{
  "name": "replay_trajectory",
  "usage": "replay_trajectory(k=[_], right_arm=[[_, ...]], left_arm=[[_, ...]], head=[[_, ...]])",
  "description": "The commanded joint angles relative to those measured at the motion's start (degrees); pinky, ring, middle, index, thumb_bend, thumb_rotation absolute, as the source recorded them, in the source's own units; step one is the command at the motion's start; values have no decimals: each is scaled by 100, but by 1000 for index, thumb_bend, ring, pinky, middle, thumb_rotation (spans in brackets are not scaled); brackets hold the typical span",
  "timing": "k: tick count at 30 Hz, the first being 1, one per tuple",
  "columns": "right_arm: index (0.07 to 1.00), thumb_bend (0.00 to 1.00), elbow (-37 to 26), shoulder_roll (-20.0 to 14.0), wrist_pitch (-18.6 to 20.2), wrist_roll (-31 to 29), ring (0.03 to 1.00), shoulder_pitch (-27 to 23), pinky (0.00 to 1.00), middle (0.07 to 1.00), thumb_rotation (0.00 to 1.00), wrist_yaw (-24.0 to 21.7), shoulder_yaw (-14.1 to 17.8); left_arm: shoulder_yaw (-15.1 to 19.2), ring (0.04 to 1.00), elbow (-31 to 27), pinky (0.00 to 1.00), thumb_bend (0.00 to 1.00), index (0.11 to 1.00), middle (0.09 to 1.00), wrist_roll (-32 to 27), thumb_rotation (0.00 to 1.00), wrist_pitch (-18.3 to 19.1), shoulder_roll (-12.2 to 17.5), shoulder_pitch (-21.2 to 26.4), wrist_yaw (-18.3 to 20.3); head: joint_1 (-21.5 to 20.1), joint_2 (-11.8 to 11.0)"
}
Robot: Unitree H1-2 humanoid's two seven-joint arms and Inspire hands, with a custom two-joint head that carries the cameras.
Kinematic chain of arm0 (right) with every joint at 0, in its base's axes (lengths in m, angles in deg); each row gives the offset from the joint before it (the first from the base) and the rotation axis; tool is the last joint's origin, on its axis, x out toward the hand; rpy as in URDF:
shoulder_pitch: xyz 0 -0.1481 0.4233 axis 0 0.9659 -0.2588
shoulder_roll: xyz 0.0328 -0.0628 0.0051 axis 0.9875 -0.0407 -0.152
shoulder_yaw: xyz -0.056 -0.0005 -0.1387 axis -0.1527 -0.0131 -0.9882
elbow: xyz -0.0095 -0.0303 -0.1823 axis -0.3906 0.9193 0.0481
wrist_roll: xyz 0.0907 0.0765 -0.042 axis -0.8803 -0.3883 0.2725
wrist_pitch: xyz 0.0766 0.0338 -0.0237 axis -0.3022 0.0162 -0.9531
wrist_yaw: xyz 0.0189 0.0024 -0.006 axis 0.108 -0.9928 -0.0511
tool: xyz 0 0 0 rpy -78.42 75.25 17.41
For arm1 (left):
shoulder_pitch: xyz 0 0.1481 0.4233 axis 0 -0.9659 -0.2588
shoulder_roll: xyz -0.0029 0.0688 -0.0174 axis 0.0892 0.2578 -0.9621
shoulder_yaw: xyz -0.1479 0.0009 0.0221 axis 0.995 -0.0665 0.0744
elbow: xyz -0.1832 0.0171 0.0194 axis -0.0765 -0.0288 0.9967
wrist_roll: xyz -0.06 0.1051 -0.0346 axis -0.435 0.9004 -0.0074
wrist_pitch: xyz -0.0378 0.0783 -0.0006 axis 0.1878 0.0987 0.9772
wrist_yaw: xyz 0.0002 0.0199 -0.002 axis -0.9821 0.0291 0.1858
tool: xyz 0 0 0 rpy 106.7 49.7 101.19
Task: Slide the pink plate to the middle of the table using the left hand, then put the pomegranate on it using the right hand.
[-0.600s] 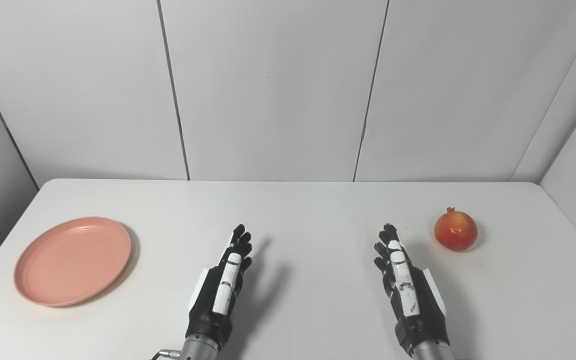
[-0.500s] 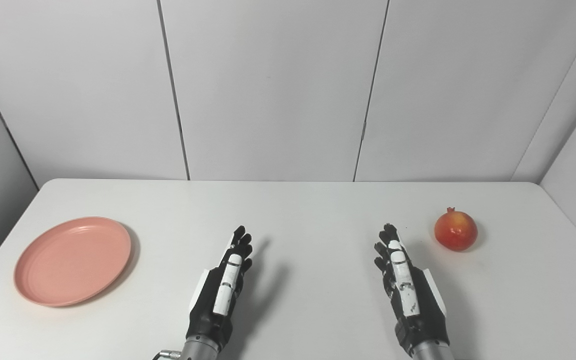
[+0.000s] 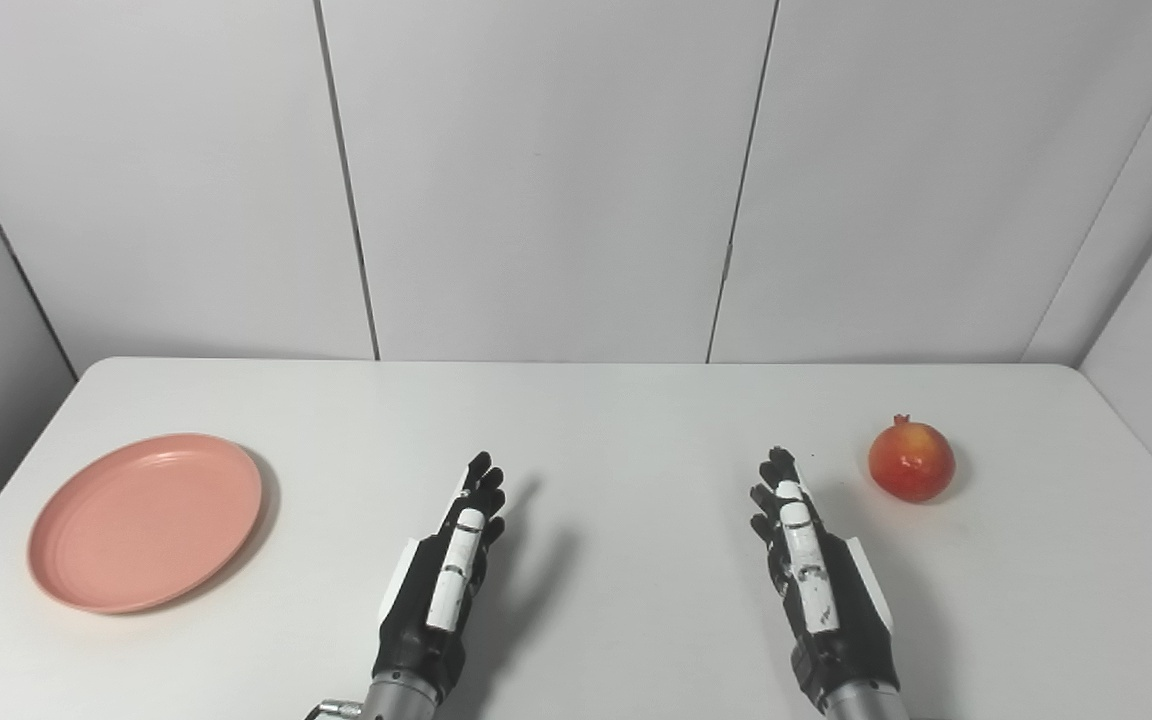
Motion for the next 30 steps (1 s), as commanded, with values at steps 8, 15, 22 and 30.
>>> replay_trajectory(k=[8, 15, 22, 30], right_arm=[[1000, 264, -127, -88, -341, 75, 1000, -73, 1000, 1000, 1000, -106, -93], [1000, 234, -163, -137, -317, 102, 1000, -76, 1000, 1000, 1000, -99, -153], [1000, 238, -127, -146, -341, 90, 1000, -86, 1000, 1000, 1000, -95, -158], [1000, 230, -156, -178, -309, -14, 1000, -62, 1000, 1000, 1000, -119, -77]], left_arm=[[-130, 1000, -136, 1000, 439, 1000, 1000, 59, 1000, -189, 50, 176, 98], [-168, 1000, -165, 1000, 439, 1000, 1000, 23, 1000, -140, 87, 177, 141], [-172, 1000, -184, 1000, 439, 1000, 1000, 44, 1000, -154, 82, 168, 114], [-218, 1000, -95, 1000, 456, 1000, 1000, 131, 1000, -241, -8, 171, 46]], head=[[7, 14], [1, 17], [1, 17], [346, -64]])
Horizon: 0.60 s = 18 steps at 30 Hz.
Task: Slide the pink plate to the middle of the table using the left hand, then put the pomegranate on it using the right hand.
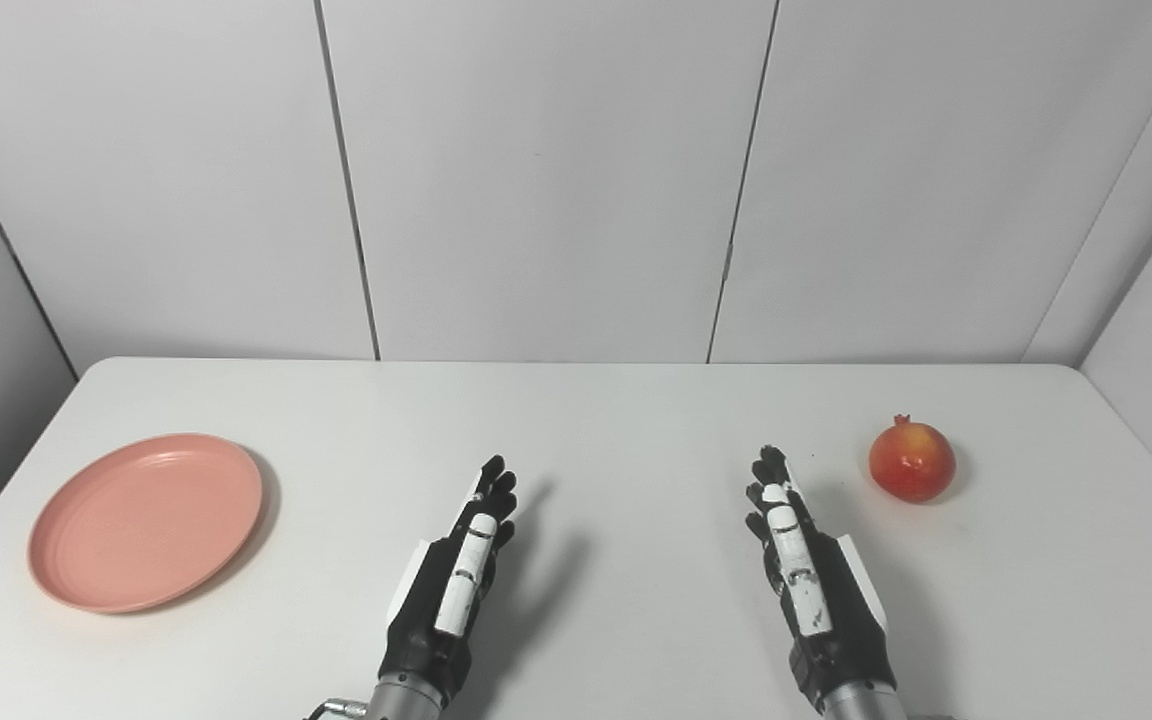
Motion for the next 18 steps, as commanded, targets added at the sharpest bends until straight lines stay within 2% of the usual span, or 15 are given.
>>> replay_trajectory(k=[1, 4, 8, 10, 18], right_arm=[[1000, 231, -154, -52, -255, -69, 1000, -54, 1000, 1000, 1000, -83, 43], [1000, 231, -155, -151, -289, -100, 1000, -30, 1000, 1000, 1000, -129, 70], [1000, 219, -102, -335, -518, -272, 1000, 25, 1000, 1000, 1000, -253, 161], [1000, 225, -96, -403, -539, -338, 1000, 40, 1000, 1000, 1000, -318, 203], [1000, 223, -1, -568, -623, -609, 1000, 33, 1000, 1000, 1000, -504, 298]], left_arm=[[-63, 1000, -84, 1000, 456, 1000, 1000, 52, 1000, -242, -116, 168, -15], [-117, 1000, -32, 1000, 452, 1000, 1000, 115, 1000, -274, -184, 156, -36], [-245, 1000, 109, 1000, 425, 1000, 1000, 291, 1000, -464, -327, 139, -111], [-296, 1000, 177, 1000, 425, 1000, 1000, 370, 1000, -506, -383, 146, -147], [-381, 1000, 335, 1000, 412, 1000, 1000, 559, 1000, -520, -578, 177, -300]], head=[[166, -36], [378, -81], [986, -208], [1148, -239], [1503, -324]])
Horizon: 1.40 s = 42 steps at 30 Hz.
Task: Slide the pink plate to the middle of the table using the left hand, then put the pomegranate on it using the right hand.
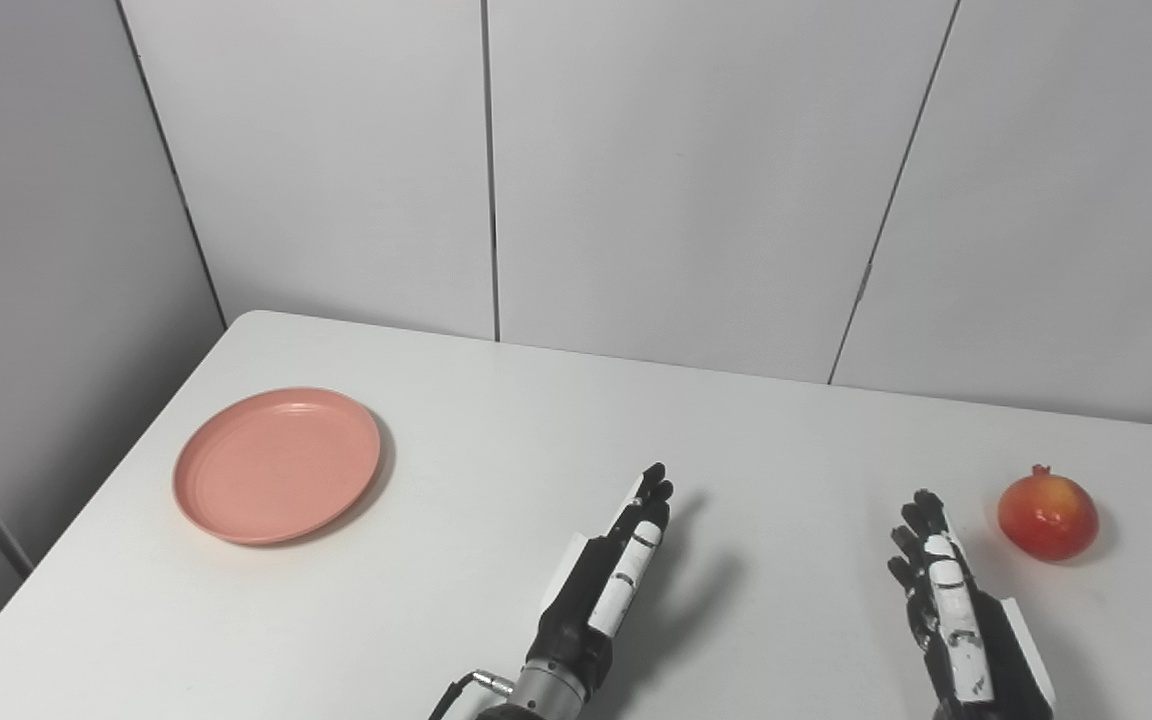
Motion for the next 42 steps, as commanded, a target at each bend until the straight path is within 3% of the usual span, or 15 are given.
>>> replay_trajectory(k=[1, 10, 27, 42], right_arm=[[1000, 221, -109, -8, -328, -156, 1000, -92, 1000, 1000, 1000, -97, 62], [1000, 168, -124, -30, -319, -115, 1000, -111, 1000, 1000, 1000, -115, 44], [1000, 160, -91, 27, -254, -183, 1000, -130, 1000, 1000, 1000, -118, 36], [1000, 154, 19, 81, -282, -134, 1000, -182, 1000, 1000, 1000, -108, -15]], left_arm=[[-47, 1000, -80, 998, 407, 1000, 1000, 72, 1000, -166, -128, 172, -65], [-57, 1000, -152, 995, 381, 1000, 1000, 172, 1000, -45, -171, 160, -127], [51, 1000, -151, 1000, 420, 1000, 1000, 83, 1000, -209, -105, 213, -93], [226, 1000, -595, 1000, 423, 996, 1000, 259, 1000, -199, 52, 359, -167]], head=[[44, -8], [38, -5], [53, -59], [103, -183]])
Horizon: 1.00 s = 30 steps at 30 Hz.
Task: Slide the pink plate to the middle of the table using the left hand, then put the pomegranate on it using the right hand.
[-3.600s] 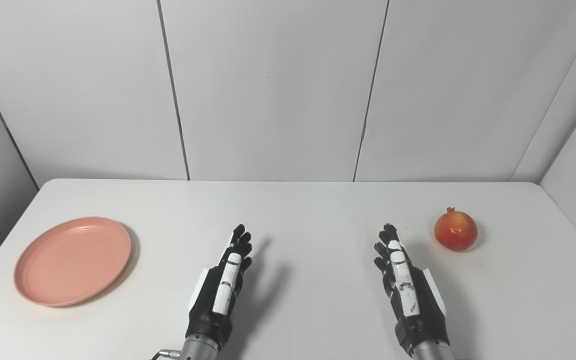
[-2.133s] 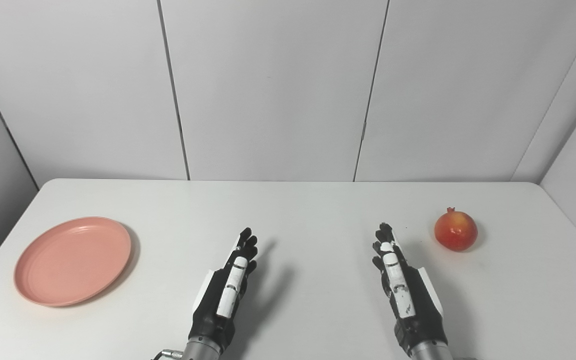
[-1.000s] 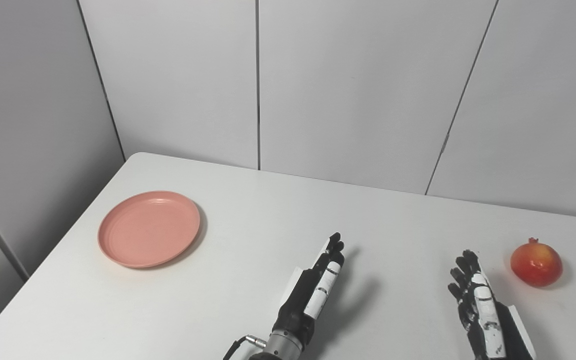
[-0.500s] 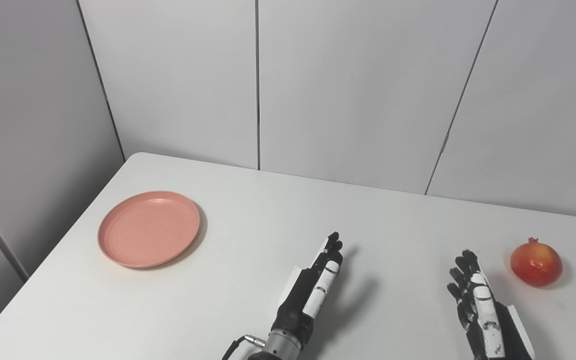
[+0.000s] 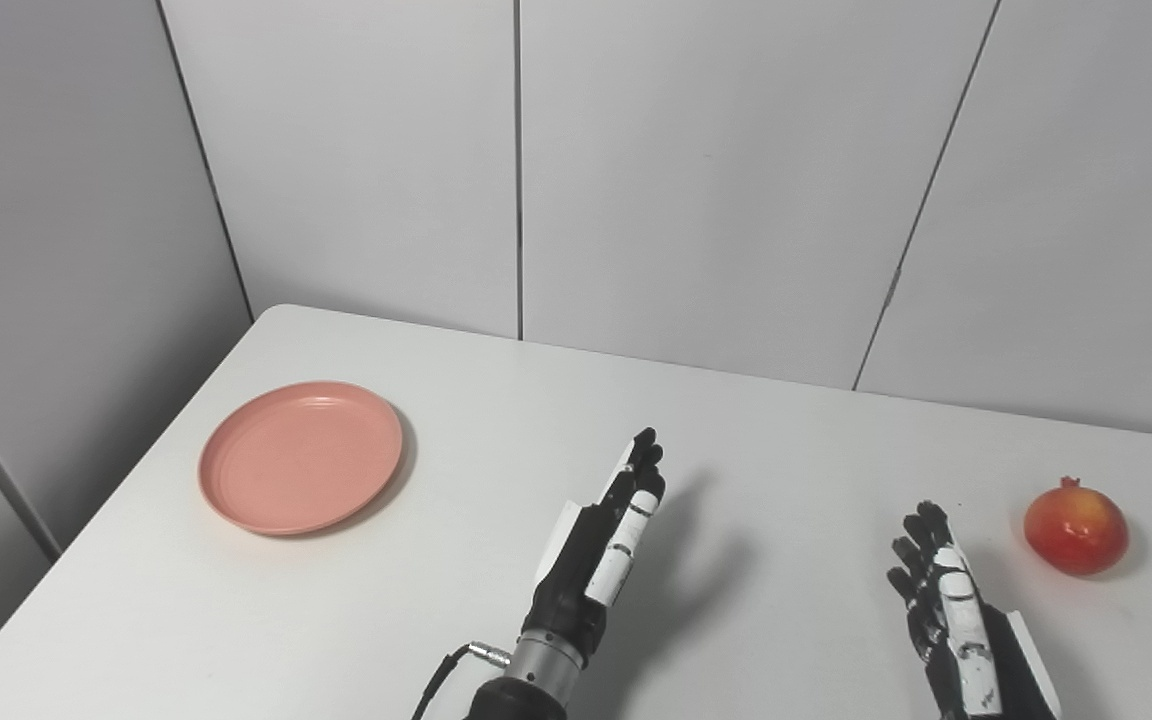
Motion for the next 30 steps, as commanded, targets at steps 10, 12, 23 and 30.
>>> replay_trajectory(k=[10, 12, 23, 30], right_arm=[[1000, 131, -84, -4, -340, 185, 1000, -141, 1000, 1000, 1000, -11, -12], [1000, 128, -106, 5, -314, 173, 1000, -136, 1000, 1000, 1000, -15, -4], [1000, 130, -90, -10, -295, 48, 1000, -126, 1000, 1000, 1000, -66, 40], [1000, 125, -108, -37, -252, 32, 1000, -113, 1000, 1000, 1000, -76, 67]], left_arm=[[114, 992, -750, 992, 465, 996, 1000, 65, 1000, -102, 121, 304, -63], [147, 989, -849, 980, 464, 992, 1000, 138, 1000, -115, 161, 333, -106], [713, 998, -1142, 1000, 443, 999, 1000, 81, 1000, -100, 507, 573, -228], [1253, 998, -983, 1000, 497, 1000, 1000, -86, 1000, -203, 747, 727, -423]], head=[[20, -68], [36, -68], [129, -106], [203, -126]])
